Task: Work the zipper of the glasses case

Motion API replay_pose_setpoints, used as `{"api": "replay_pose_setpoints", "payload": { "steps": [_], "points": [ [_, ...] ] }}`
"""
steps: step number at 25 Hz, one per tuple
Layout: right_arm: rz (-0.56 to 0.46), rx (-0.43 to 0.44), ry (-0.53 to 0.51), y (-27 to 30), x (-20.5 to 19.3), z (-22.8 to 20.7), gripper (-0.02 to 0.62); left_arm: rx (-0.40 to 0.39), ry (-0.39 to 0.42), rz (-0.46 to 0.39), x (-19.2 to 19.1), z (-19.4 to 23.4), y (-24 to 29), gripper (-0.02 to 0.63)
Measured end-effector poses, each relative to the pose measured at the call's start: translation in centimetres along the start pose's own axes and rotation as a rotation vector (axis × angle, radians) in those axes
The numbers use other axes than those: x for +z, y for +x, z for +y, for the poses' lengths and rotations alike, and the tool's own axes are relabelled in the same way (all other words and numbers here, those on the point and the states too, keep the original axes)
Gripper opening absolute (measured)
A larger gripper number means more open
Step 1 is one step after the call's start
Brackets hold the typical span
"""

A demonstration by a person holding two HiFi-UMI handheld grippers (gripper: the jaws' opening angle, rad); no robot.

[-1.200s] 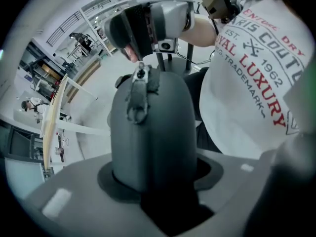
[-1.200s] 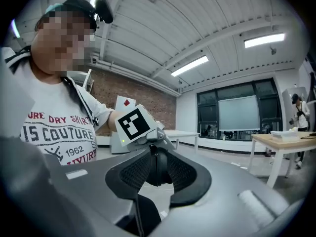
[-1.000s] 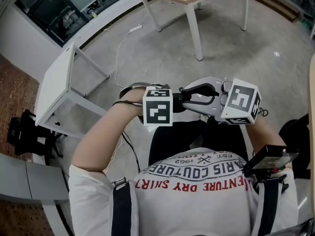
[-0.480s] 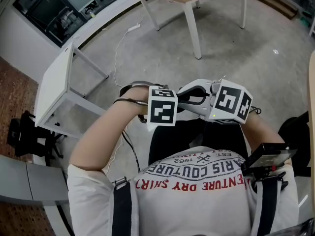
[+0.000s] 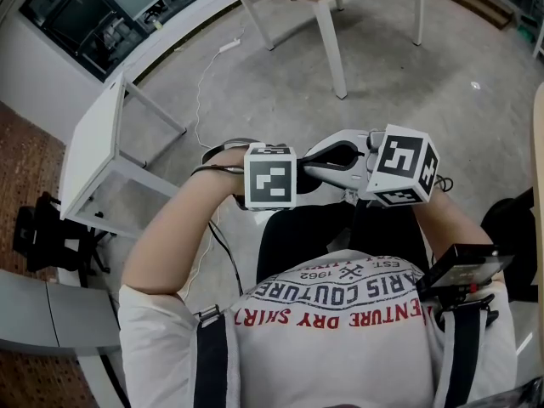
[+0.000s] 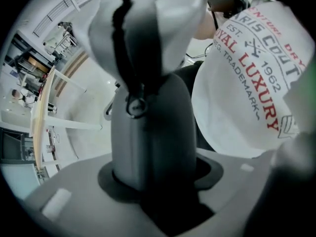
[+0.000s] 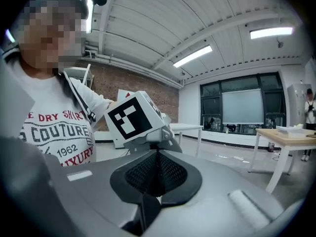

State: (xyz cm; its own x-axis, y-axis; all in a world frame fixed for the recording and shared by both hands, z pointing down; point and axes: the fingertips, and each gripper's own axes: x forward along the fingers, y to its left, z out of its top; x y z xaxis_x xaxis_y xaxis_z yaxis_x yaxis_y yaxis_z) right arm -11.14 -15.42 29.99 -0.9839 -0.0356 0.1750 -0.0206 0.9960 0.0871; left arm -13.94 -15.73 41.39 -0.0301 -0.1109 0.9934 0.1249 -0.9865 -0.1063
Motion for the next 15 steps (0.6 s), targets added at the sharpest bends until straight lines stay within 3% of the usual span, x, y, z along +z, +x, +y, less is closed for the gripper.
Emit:
{"api": "replay_pose_setpoints", "payload": {
  "steps": [7, 12, 15],
  "points": [
    [-0.166, 0.002, 0.154, -1.1, 1.7, -0.9, 0.012, 0.013, -0.045, -0.149, 1.4, 0.6, -1.0, 0.245],
    [-0.295, 0.0, 0.212, -1.8, 2.7, -1.2, 0.012, 0.011, -0.074, -0.254, 2.5, 0.6, -1.7, 0.247],
    [-0.38, 0.005, 0.23, -2.3, 3.3, -1.2, 0.012, 0.026, -0.076, -0.275, 2.8, 0.8, -2.2, 0.247]
  ]
}}
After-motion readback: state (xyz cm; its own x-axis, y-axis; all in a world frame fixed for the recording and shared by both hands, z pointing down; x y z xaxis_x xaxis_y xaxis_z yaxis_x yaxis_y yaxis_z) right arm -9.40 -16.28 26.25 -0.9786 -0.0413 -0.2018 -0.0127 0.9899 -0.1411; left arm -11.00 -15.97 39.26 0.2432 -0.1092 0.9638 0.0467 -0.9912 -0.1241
